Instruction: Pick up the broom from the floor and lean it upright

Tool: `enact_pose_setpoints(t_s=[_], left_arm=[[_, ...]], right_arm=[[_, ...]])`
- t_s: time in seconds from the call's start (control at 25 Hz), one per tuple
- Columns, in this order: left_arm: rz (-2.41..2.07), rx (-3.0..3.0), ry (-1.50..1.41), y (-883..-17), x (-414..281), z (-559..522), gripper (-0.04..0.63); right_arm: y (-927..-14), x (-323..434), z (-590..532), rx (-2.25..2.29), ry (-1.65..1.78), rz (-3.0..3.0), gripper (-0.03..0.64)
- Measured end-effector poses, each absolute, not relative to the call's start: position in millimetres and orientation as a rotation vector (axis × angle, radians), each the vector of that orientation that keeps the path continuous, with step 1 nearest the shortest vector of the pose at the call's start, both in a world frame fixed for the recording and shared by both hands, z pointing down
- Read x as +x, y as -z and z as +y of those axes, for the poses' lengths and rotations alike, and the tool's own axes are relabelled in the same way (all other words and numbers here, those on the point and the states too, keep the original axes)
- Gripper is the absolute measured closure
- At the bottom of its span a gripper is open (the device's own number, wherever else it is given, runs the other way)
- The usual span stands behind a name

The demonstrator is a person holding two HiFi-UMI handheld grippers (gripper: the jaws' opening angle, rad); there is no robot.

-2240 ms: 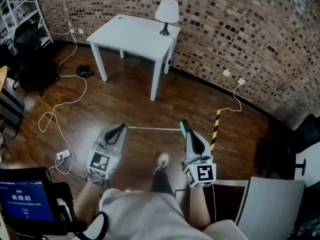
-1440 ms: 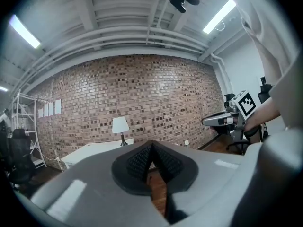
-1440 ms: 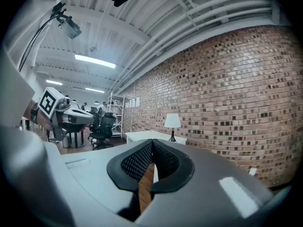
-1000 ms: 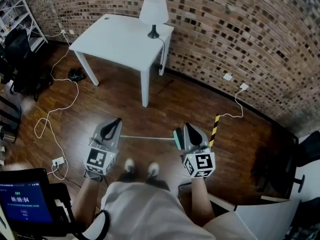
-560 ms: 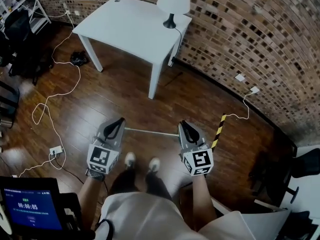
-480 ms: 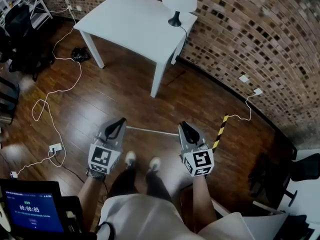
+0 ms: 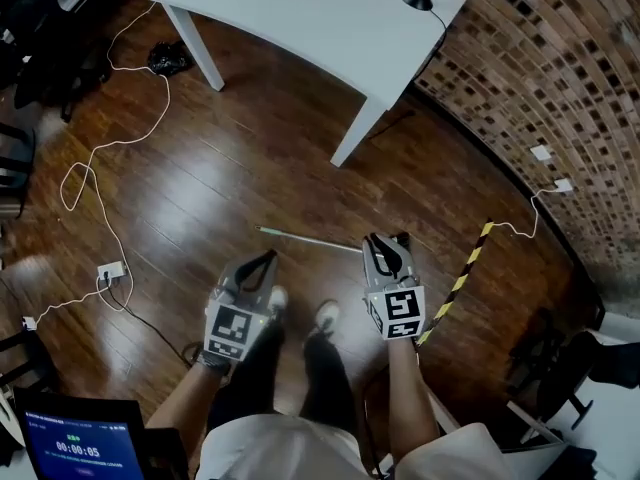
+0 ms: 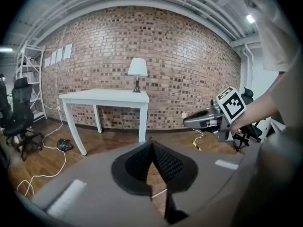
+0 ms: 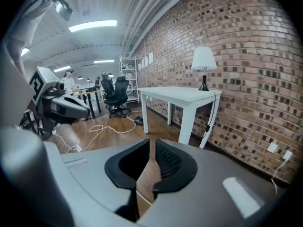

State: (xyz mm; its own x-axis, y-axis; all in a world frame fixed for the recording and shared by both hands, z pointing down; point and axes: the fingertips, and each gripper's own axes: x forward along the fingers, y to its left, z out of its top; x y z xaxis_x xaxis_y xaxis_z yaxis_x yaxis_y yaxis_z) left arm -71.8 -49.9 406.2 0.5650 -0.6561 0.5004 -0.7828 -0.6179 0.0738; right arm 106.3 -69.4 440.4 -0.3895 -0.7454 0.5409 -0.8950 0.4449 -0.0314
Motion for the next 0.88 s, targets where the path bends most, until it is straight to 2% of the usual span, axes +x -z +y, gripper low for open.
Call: enact_pose_setpoints(t_s=[0.32, 0.52, 0.88], left_arm=[[-1.112, 2.417, -0.707, -558.3, -81.6, -58.0, 0.597], [-1.11, 2.364, -0.752, -621.8, -93.1, -59.3, 0.597], [-1.152, 2.248, -0.791, -764.3, -116.5, -35.2, 0.597]], right_arm=[[-645.4, 96.7, -62.3, 1.145, -0.52, -2.094, 0.554], [-735.1, 79.7, -38.7, 0.878, -0.402, -2.023, 0.541], [-912.8, 50.4, -26.5, 0.657, -0.455, -1.939, 0.497]])
